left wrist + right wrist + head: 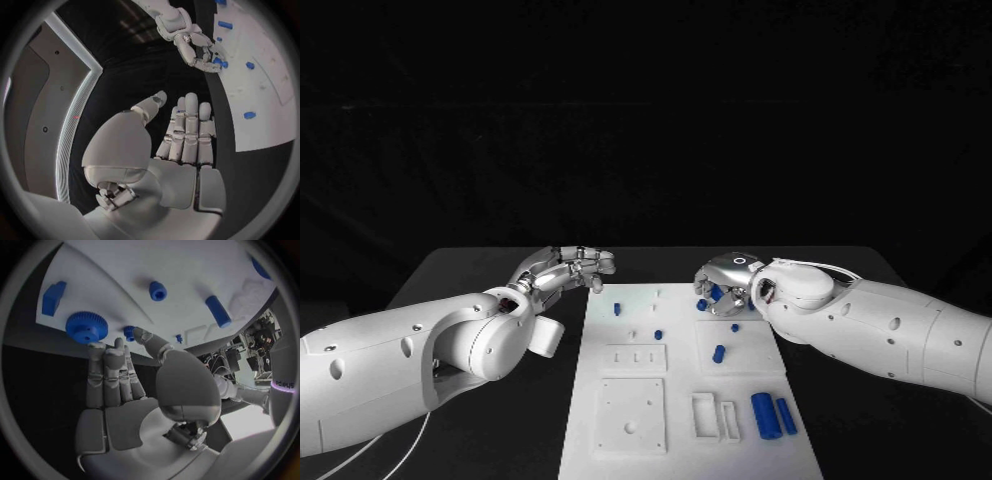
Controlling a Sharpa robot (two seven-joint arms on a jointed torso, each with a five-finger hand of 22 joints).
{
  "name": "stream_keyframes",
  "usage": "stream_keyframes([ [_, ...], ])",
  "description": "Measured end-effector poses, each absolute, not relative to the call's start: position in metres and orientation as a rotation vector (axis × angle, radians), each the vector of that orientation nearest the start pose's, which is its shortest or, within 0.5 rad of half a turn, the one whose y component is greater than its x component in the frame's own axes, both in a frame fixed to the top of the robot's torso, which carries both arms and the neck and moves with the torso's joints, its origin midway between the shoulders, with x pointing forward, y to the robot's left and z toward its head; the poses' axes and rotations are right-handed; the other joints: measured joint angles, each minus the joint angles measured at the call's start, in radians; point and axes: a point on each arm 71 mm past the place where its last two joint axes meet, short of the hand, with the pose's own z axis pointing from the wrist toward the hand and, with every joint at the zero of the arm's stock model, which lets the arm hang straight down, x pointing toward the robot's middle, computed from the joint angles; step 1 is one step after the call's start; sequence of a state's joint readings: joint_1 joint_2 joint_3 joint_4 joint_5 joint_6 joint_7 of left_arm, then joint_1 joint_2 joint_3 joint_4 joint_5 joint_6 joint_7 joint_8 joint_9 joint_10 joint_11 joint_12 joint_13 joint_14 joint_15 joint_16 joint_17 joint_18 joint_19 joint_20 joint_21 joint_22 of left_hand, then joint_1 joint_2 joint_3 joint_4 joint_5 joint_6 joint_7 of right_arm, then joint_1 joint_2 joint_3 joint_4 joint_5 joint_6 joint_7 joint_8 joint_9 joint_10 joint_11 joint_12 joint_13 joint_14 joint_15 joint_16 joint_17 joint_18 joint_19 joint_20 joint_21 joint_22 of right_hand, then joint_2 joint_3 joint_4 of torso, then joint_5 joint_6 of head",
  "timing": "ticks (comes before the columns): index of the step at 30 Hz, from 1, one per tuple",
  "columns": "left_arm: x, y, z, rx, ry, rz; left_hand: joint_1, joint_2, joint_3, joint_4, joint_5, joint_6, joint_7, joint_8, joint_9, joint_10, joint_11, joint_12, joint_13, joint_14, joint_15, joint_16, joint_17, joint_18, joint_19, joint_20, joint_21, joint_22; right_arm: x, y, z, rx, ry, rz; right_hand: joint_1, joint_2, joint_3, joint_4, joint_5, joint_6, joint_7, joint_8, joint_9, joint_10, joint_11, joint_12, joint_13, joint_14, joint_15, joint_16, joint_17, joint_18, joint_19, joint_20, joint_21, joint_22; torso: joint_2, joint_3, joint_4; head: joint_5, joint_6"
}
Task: Assemble the parts on the task board
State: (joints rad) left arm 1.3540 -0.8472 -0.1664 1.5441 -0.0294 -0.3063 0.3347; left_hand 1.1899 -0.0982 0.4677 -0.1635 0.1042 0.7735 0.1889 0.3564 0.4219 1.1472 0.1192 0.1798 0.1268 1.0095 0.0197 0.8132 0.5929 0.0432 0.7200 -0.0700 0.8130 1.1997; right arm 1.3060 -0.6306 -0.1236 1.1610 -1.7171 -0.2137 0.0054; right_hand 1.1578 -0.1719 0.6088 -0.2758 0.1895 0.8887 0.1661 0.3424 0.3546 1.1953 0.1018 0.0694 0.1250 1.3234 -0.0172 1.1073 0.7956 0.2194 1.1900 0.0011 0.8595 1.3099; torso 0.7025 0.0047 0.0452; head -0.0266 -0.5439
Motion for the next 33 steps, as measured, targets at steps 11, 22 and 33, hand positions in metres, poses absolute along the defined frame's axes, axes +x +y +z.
stream_keyframes([
  [11, 0.4969, 0.201, -0.1527, -0.997, 1.522, -1.496, -0.016, 0.001, 0.006, -0.006, 0.0, 0.0, 0.0, 0.0, 0.002, 0.0, 0.0, -0.003, 0.001, 0.0, 0.0, 0.004, -0.003, -0.006, 0.0, 0.0, 0.004, -0.002, 0.5525, -0.1881, -0.1839, -0.536, 1.637, 0.386, -0.009, 0.005, 0.012, 0.0, -0.008, 0.004, -0.004, 0.0, 0.005, 0.011, -0.011, 0.0, 0.004, -0.001, -0.002, 0.008, -0.008, 0.0, 0.007, 0.0, 0.011, 0.0, 0.011, -0.0006, 0.0022, -0.007, 0.003],
  [22, 0.4978, 0.2031, -0.1531, -1.0, 1.523, -1.488, -0.026, 0.0, 0.011, -0.011, 0.0, 0.0, 0.0, -0.005, 0.003, 0.0, 0.0, -0.003, 0.001, 0.0, 0.0, 0.004, -0.004, -0.013, 0.0, 0.0, 0.008, -0.004, 0.5531, -0.1871, -0.1817, -0.539, 1.63, 0.384, -0.018, 0.006, 0.031, 0.009, -0.027, 0.024, -0.009, 0.01, 0.015, 0.041, -0.019, 0.009, 0.016, -0.006, -0.008, 0.014, -0.018, -0.001, 0.009, -0.002, 0.023, 0.0, 0.02, -0.0018, 0.0023, -0.008, 0.001],
  [33, 0.4978, 0.2038, -0.1535, -1.003, 1.526, -1.485, -0.03, 0.003, 0.014, -0.014, 0.0, 0.0, 0.0, -0.005, 0.004, 0.0, 0.0, -0.007, 0.001, 0.0, 0.0, 0.004, -0.005, -0.014, 0.0, 0.0, 0.008, -0.005, 0.5534, -0.1856, -0.1792, -0.545, 1.614, 0.378, -0.034, 0.022, 0.141, 0.074, -0.131, 0.069, -0.028, 0.028, 0.025, 0.086, -0.039, 0.02, 0.048, -0.005, -0.019, 0.024, -0.033, -0.001, 0.011, -0.003, 0.039, 0.0, 0.026, -0.0007, 0.0023, -0.007, 0.006],
])
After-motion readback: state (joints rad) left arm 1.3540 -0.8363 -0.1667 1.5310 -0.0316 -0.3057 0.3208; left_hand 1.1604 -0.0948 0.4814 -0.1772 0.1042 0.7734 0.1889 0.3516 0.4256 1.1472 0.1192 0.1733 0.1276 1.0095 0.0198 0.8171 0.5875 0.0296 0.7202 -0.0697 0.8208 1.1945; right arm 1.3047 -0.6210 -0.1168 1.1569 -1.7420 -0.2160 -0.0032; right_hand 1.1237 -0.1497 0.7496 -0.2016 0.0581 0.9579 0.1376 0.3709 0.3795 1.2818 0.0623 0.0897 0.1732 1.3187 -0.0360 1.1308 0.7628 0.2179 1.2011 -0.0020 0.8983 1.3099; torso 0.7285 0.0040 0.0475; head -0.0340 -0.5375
